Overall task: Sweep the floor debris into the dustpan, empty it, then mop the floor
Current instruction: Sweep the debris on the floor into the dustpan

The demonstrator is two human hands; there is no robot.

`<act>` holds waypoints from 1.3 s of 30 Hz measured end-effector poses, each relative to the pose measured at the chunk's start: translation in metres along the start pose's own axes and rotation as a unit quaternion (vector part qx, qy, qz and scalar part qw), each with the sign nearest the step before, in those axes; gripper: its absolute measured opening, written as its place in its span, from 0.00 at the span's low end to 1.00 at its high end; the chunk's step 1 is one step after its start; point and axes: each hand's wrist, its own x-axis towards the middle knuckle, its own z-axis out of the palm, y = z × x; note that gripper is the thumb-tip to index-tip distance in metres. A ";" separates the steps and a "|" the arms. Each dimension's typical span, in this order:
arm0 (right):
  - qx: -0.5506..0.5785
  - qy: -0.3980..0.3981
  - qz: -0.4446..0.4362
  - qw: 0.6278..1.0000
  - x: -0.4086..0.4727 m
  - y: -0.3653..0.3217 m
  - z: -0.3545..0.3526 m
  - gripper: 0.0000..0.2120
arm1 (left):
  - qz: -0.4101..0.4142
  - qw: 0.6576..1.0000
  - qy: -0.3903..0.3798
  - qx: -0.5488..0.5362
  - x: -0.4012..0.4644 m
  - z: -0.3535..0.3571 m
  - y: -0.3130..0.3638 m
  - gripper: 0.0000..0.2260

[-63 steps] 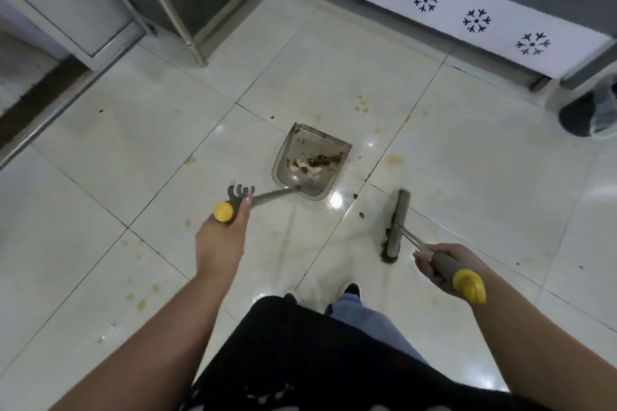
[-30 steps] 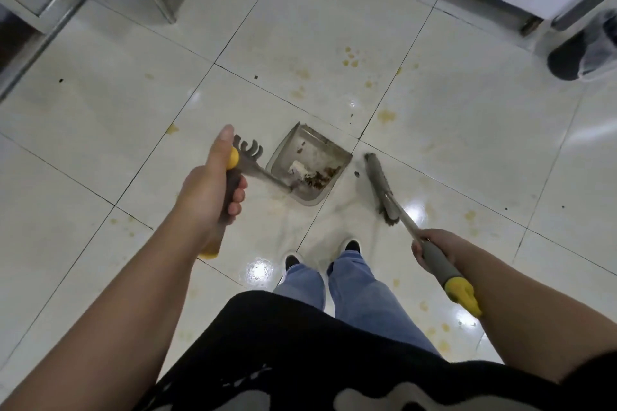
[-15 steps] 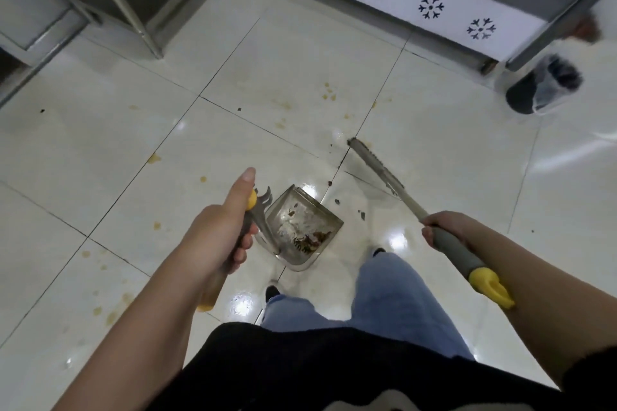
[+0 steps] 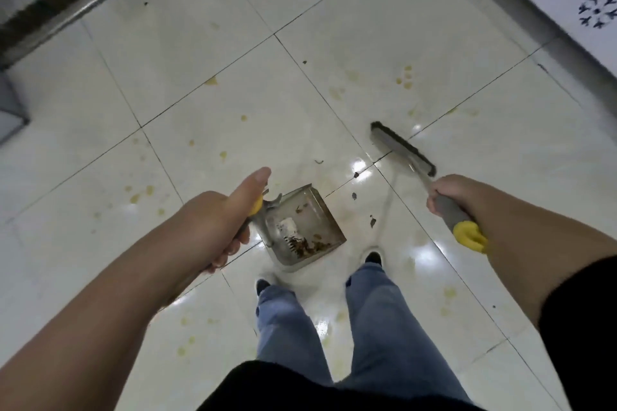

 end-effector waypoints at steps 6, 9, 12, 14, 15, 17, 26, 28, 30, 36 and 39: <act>-0.220 0.035 0.012 0.975 0.002 0.037 0.007 0.10 | -0.012 1.000 0.025 0.008 -0.009 0.008 0.004 0.30; -0.264 0.044 0.068 0.961 -0.001 0.076 -0.008 0.10 | -0.024 0.999 0.024 0.011 -0.012 0.010 0.006 0.30; -0.303 0.039 0.073 0.949 -0.022 0.105 -0.021 0.12 | -0.021 1.000 0.019 0.001 -0.016 0.003 -0.003 0.30; -0.319 0.022 0.040 0.947 -0.039 0.115 -0.024 0.11 | -0.020 0.999 0.026 -0.011 -0.021 -0.006 -0.017 0.31; -0.309 0.012 0.024 0.951 -0.045 0.115 -0.025 0.11 | -0.020 0.999 0.033 -0.015 -0.022 -0.010 -0.026 0.31; -0.286 0.008 -0.012 0.958 -0.050 0.103 -0.028 0.13 | -0.016 0.998 0.050 -0.024 -0.023 -0.012 -0.041 0.32; -0.438 0.043 -0.206 0.874 -0.042 0.005 0.071 0.08 | 0.030 0.997 0.071 -0.021 -0.015 -0.001 -0.055 0.34; -0.509 0.040 -0.211 0.834 -0.037 0.008 0.091 0.16 | 0.029 0.996 0.075 -0.022 -0.012 -0.001 -0.055 0.35; -0.566 0.064 -0.189 0.800 -0.034 0.018 0.094 0.17 | 0.023 0.996 0.079 -0.024 -0.010 -0.005 -0.060 0.35; -0.550 0.053 -0.075 0.830 -0.035 0.047 0.045 0.06 | 0.013 0.997 0.071 -0.035 -0.010 -0.010 -0.072 0.33; -0.459 0.051 -0.026 0.886 -0.029 0.055 0.013 0.15 | 0.020 0.997 0.071 -0.033 -0.009 -0.006 -0.070 0.33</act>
